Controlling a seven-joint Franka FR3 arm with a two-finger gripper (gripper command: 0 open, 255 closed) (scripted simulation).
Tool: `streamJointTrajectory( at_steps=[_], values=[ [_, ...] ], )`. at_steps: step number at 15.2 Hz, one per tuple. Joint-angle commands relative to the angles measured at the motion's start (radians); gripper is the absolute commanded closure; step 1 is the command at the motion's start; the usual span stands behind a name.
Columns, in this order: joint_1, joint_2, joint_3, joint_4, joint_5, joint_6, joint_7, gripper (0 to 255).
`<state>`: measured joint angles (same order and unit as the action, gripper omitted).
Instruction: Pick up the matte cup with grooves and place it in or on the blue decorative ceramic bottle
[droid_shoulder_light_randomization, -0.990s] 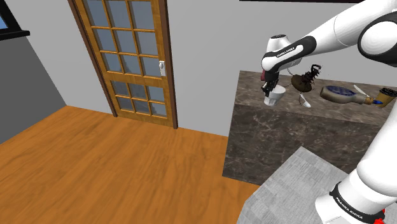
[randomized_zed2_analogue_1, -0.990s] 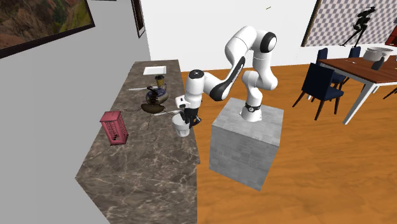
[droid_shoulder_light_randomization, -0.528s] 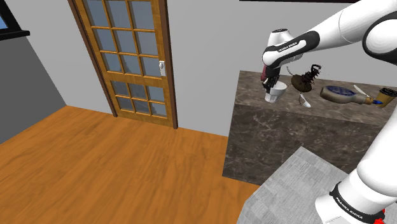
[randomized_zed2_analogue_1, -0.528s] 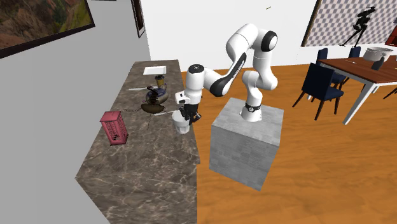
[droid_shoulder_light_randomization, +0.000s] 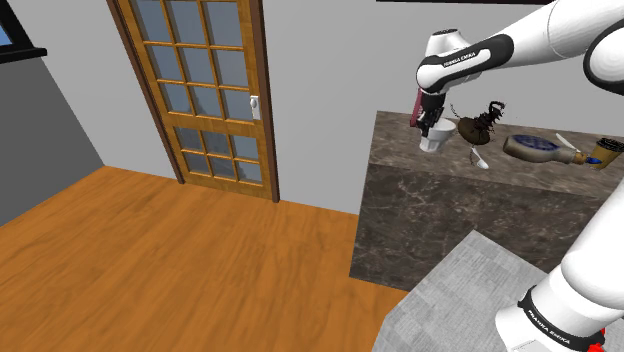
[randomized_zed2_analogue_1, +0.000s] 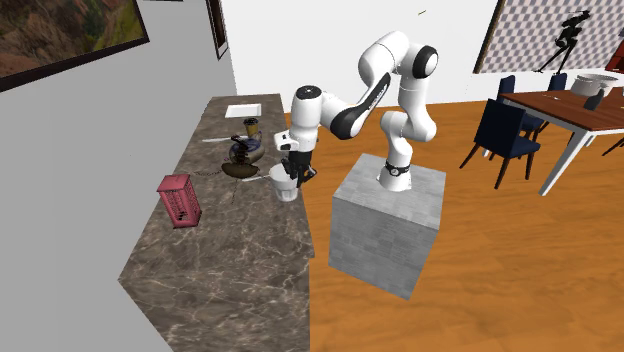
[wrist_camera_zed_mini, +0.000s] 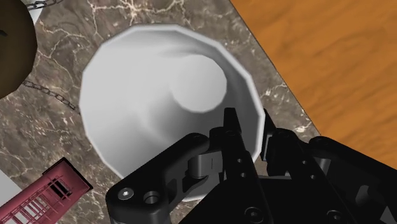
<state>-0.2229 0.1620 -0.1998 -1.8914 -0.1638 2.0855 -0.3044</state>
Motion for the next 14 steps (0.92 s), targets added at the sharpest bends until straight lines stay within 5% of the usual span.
streamJointTrajectory(
  at_steps=[1,14],
  values=[
    [0.001,-0.005,0.0,0.02,0.001,-0.025,-0.003,255],
    [0.004,-0.041,0.002,0.151,0.005,-0.19,-0.026,255]
  ],
)
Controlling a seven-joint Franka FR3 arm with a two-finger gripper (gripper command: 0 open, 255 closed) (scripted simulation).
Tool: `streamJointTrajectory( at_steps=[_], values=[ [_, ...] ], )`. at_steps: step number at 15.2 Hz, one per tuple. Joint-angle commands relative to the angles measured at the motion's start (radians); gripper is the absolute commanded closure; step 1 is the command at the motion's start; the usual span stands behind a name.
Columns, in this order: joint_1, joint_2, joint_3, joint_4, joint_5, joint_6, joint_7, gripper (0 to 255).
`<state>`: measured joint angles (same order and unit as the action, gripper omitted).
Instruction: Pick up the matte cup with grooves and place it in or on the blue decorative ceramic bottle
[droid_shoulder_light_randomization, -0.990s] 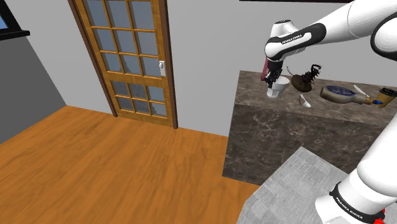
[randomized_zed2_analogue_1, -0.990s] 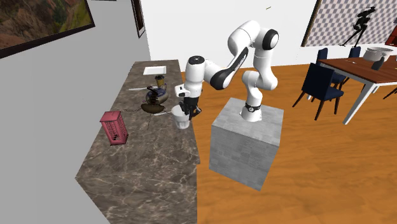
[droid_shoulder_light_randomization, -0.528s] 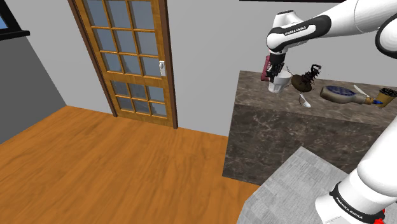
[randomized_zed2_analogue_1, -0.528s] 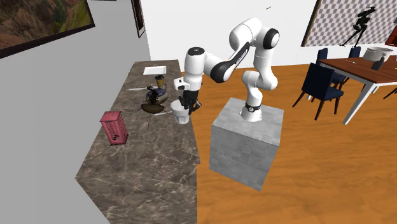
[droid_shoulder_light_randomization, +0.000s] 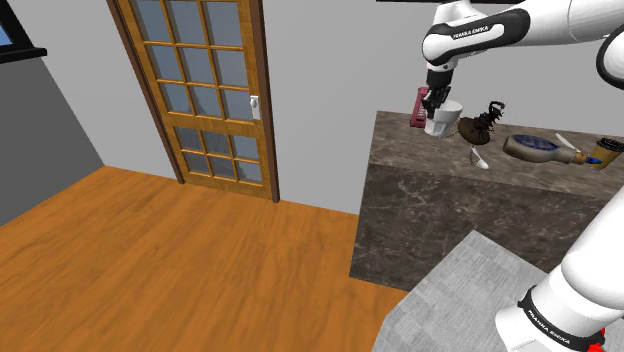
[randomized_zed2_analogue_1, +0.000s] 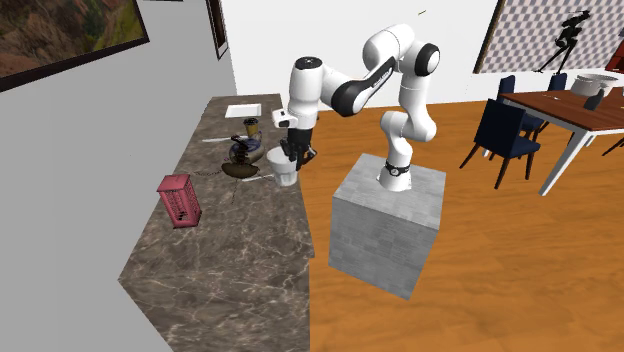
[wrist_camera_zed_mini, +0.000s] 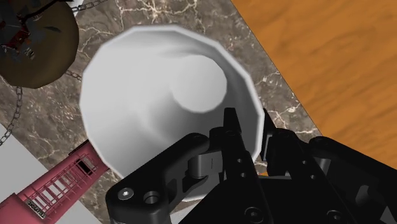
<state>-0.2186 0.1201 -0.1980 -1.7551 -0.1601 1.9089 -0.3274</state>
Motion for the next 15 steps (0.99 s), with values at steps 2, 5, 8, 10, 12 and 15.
streamJointTrajectory(
  at_steps=[2,5,8,10,12,15],
  values=[
    [0.0,-0.001,0.0,0.039,0.002,-0.039,-0.007,255],
    [0.0,-0.003,0.0,0.077,0.003,-0.078,-0.012,255],
    [0.001,-0.002,0.0,0.117,0.005,-0.118,-0.019,255],
    [0.001,-0.001,0.0,0.146,0.006,-0.145,-0.023,255],
    [0.001,0.002,0.0,0.176,0.007,-0.172,-0.027,255],
    [-0.012,-0.003,-0.009,0.197,0.009,-0.194,-0.053,255]
  ],
)
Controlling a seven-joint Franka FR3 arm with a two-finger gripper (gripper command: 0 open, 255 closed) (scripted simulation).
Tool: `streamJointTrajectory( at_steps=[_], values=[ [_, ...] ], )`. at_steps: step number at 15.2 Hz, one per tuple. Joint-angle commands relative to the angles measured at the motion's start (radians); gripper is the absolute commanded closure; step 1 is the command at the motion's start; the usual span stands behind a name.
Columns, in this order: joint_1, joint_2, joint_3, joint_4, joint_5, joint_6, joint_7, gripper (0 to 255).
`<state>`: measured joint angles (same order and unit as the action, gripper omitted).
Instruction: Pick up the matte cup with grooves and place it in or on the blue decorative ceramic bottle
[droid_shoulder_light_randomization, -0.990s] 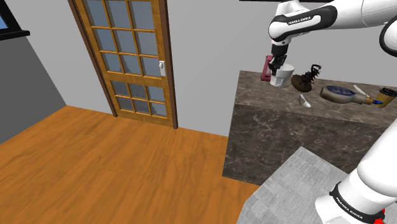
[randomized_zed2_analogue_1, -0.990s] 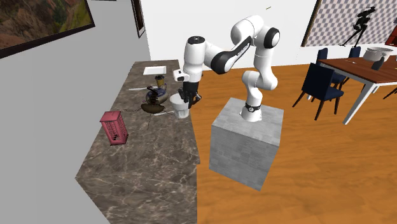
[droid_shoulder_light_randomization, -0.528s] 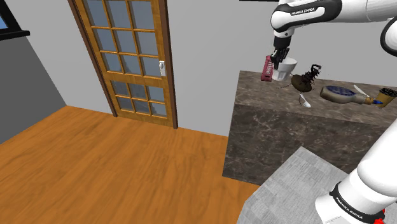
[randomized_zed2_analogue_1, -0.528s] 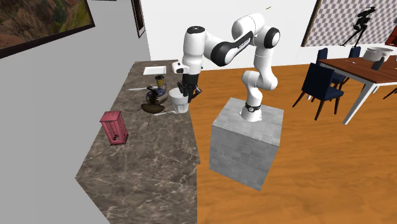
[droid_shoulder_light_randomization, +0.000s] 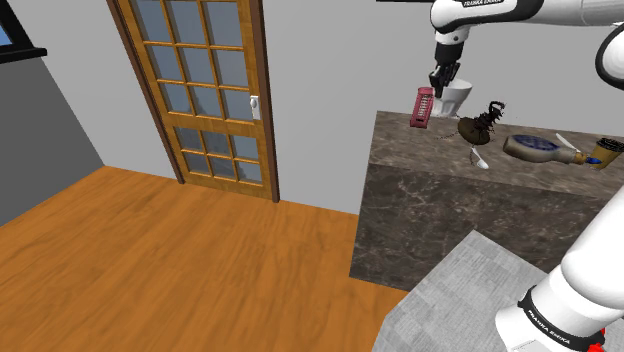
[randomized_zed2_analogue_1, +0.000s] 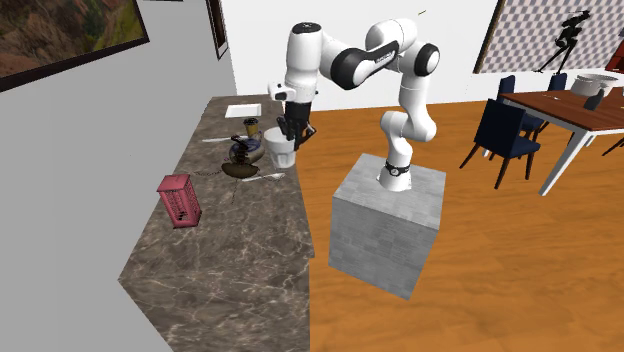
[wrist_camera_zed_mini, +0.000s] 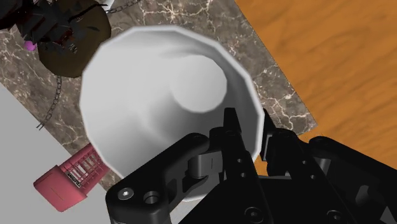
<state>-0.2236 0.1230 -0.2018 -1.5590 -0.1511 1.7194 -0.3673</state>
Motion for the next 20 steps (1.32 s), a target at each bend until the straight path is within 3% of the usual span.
streamJointTrajectory(
  at_steps=[1,11,20],
  values=[
    [-0.019,-0.013,-0.015,-0.007,0.0,0.0,-0.034,255],
    [-0.145,-0.028,-0.116,-0.014,0.021,0.028,-0.262,255],
    [-0.278,0.052,-0.205,0.095,0.084,0.023,-0.487,255]
  ],
)
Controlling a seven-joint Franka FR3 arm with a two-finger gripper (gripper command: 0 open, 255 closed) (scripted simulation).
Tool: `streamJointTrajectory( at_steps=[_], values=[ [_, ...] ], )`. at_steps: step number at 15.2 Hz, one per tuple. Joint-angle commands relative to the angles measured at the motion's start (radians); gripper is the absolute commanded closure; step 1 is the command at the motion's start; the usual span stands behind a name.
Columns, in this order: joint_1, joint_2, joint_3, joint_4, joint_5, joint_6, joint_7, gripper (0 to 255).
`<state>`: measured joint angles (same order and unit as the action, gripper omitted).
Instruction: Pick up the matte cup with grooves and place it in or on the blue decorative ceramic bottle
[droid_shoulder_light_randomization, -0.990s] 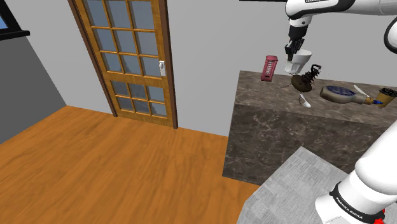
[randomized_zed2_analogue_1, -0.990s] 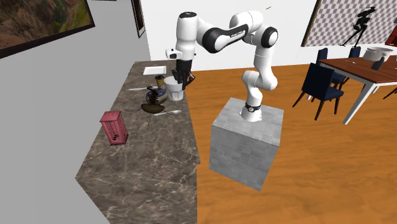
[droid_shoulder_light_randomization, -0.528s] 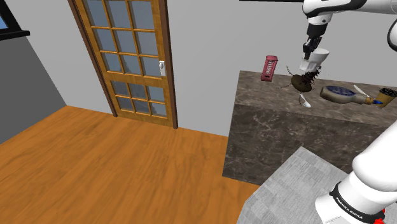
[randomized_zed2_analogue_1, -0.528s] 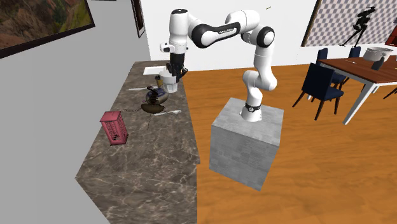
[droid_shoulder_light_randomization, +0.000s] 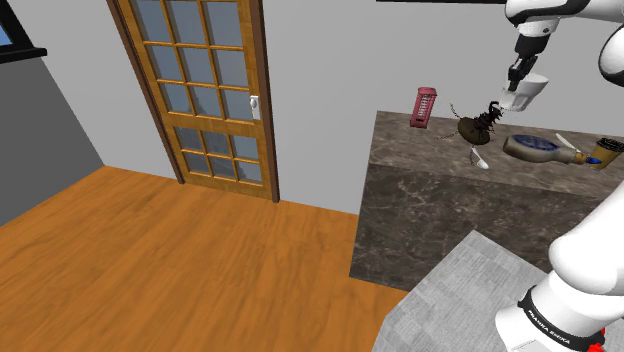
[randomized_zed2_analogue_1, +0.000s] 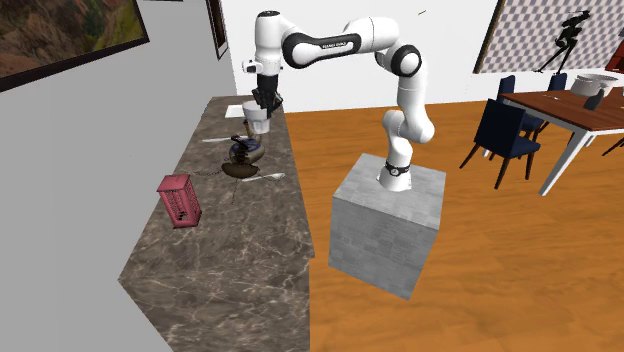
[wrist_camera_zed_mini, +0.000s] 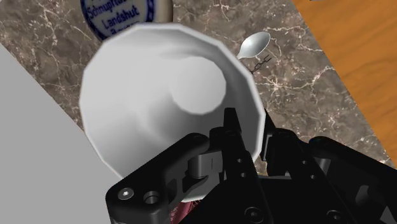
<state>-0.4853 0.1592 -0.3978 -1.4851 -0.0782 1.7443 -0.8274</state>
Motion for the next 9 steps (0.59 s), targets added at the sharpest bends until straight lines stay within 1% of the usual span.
streamJointTrajectory(
  at_steps=[1,5,9],
  values=[
    [-0.033,0.031,-0.018,0.041,0.021,-0.005,-0.053,255],
    [-0.109,0.103,-0.05,0.138,0.07,-0.026,-0.156,255],
    [-0.201,0.199,-0.071,0.272,0.131,-0.065,-0.256,255]
  ],
)
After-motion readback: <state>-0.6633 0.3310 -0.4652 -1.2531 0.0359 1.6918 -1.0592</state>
